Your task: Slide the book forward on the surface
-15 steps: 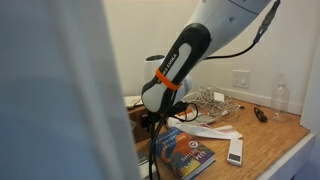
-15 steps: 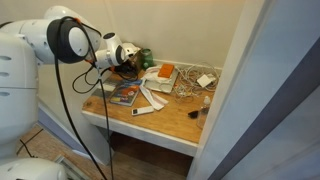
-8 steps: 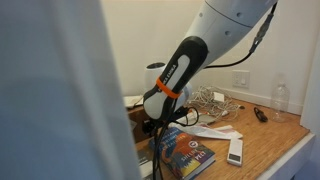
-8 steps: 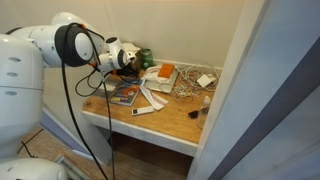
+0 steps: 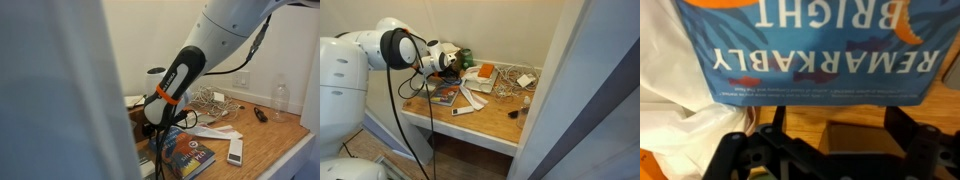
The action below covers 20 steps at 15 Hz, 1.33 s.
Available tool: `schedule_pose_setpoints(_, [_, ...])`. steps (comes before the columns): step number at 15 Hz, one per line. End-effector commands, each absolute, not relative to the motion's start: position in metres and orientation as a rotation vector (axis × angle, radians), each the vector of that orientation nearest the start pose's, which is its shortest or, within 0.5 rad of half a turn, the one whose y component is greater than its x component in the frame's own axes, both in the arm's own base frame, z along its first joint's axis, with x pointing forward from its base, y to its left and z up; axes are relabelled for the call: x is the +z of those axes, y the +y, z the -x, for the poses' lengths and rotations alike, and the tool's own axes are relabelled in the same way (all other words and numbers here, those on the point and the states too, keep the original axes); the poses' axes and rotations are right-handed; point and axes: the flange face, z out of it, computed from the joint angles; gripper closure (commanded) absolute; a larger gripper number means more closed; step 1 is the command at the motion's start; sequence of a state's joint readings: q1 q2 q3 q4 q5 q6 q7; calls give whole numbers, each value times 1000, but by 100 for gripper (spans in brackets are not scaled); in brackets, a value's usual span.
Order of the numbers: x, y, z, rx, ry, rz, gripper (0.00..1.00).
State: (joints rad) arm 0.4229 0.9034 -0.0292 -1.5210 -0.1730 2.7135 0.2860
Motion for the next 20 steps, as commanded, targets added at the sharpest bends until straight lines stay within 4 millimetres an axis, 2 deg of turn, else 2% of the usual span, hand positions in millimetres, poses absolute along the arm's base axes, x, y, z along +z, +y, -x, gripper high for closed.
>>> schedule_pose_setpoints(1, [149, 288, -674, -437, -438, 3096, 0])
schedule_pose_setpoints(6, [154, 287, -672, -295, -439, 3139, 0])
schedule_pose_setpoints(11, [153, 287, -666, -91, -367, 3192, 0])
schedule_pose_setpoints(16, [150, 284, -657, 101, -202, 3207, 0])
schedule_pose_setpoints(20, [147, 280, -649, 167, -76, 3180, 0])
